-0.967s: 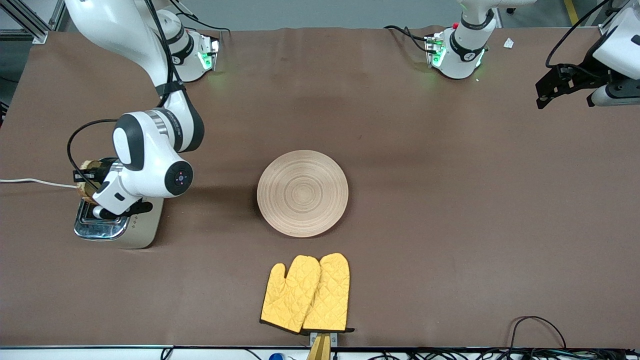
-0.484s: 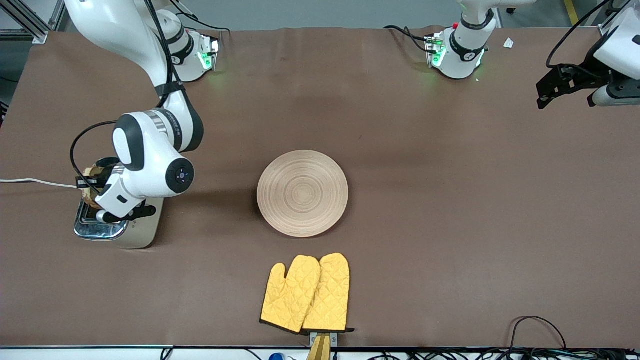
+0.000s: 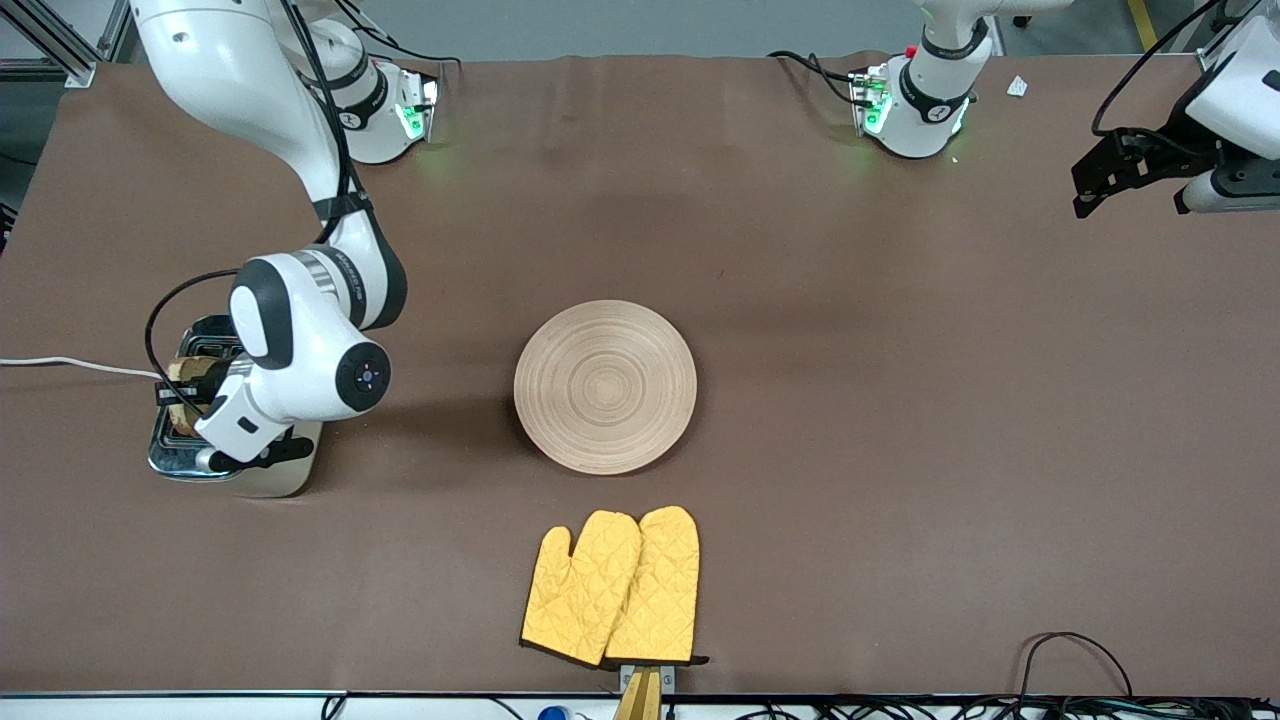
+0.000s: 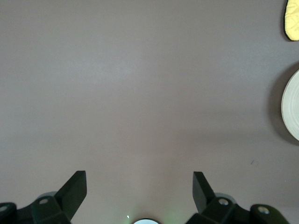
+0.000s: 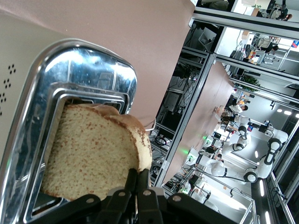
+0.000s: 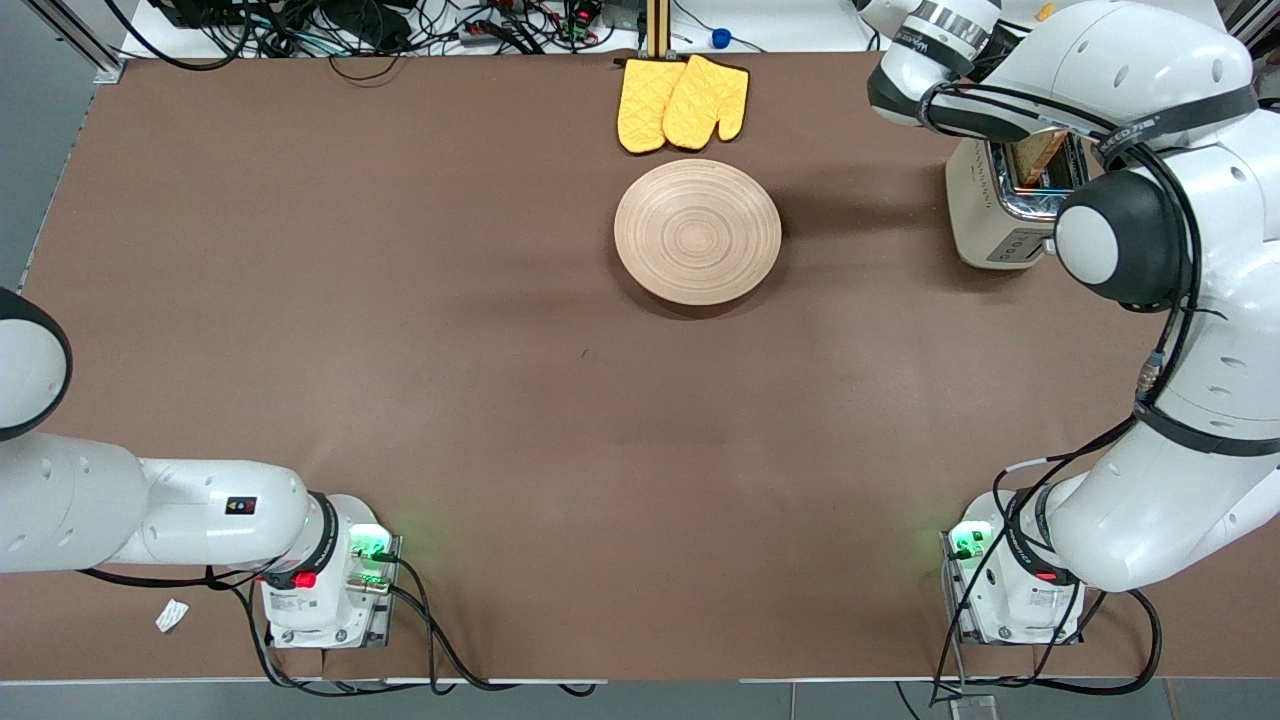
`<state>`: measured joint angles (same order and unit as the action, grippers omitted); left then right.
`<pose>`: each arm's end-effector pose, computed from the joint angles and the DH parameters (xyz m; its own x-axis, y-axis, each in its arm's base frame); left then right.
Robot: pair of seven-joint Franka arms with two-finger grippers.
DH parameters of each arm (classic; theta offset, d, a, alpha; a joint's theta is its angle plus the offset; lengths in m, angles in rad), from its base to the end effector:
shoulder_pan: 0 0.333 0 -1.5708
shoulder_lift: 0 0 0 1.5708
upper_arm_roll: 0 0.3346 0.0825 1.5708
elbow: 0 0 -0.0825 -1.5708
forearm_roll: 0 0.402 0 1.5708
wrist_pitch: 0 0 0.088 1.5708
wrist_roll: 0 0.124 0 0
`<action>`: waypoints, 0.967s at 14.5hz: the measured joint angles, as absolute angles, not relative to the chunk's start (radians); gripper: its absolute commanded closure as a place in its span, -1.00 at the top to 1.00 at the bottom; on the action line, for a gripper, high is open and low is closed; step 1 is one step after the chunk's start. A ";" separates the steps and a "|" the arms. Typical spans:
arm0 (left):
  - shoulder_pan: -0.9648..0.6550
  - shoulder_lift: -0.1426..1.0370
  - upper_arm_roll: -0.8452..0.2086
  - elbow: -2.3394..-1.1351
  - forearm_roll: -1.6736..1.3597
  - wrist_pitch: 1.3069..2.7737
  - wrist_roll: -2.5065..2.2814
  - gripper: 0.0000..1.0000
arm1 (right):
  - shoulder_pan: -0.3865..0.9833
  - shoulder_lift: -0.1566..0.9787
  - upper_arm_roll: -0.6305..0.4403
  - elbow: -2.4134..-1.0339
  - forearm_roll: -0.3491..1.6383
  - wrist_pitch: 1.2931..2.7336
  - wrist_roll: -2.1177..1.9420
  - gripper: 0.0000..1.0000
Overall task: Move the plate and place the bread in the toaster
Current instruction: 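Lower the bread into the toaster slot with the right gripper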
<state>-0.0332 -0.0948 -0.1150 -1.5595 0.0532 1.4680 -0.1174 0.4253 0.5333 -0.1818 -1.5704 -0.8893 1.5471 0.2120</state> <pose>0.5248 -0.0747 0.6747 0.9996 -0.0251 0.0103 -0.0244 -0.9977 -0.0630 0.6642 0.0821 0.3482 0.9357 0.0673 -0.3463 0.3363 -0.4666 0.8180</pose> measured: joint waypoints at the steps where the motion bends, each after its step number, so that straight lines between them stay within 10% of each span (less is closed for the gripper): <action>1: -0.033 -0.095 -0.115 -1.560 0.053 1.468 -0.117 1.00 | 0.423 0.543 -0.182 -1.561 -0.889 1.547 0.212 -0.99; 9: -0.034 -0.095 -0.115 -1.560 0.053 1.468 -0.116 1.00 | 0.383 0.556 -0.182 -1.548 -0.757 1.576 0.212 -0.82; 13: -0.034 -0.095 -0.115 -1.560 0.053 1.468 -0.116 1.00 | 0.376 0.567 -0.182 -1.494 -0.625 1.586 0.222 0.98; 14: -0.035 -0.095 -0.115 -1.560 0.053 1.468 -0.116 1.00 | 0.369 0.567 -0.183 -1.468 -0.587 1.586 0.222 1.00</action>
